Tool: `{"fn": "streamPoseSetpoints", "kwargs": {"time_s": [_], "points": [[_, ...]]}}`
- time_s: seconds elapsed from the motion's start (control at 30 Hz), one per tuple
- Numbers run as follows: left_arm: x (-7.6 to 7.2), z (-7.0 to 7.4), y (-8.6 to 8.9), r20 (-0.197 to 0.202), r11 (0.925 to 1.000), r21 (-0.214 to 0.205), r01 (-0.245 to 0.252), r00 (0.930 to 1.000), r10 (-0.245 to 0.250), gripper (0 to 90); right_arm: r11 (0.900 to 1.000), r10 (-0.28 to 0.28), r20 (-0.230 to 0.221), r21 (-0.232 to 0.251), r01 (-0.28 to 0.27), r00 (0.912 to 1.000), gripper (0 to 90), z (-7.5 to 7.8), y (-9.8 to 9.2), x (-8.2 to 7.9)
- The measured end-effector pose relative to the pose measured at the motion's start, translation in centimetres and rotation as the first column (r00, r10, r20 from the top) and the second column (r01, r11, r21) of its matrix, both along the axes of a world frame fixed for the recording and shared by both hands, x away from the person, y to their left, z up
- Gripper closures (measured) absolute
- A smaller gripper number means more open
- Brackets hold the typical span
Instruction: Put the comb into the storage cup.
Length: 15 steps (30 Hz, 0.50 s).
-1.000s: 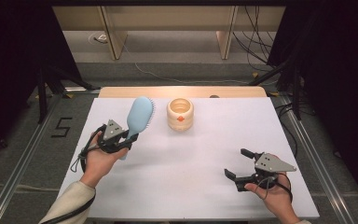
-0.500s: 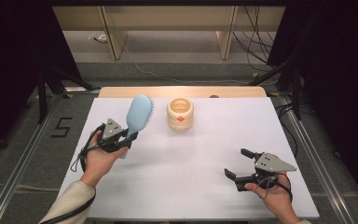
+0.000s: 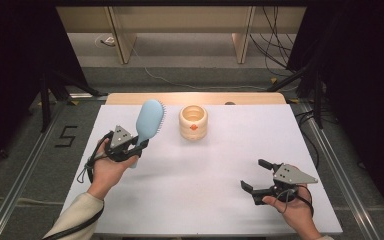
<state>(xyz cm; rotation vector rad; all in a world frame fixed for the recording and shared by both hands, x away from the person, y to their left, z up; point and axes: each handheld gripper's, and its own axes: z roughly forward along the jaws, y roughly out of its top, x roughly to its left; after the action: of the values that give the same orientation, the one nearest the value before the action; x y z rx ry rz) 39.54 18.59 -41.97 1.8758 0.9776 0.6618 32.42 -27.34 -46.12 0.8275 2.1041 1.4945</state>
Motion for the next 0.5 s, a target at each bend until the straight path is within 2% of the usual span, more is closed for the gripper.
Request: {"fn": "streamPoseSetpoints", "kwargs": {"time_s": [0.5], "points": [[0.38,0.58,-0.35,0.017,0.9999,-0.010,0.000,0.9999,0.000,69.5,1.0000,-0.001,0.000,-0.001,0.001,1.0000,5.1,0.02,-0.01,-0.01]]}}
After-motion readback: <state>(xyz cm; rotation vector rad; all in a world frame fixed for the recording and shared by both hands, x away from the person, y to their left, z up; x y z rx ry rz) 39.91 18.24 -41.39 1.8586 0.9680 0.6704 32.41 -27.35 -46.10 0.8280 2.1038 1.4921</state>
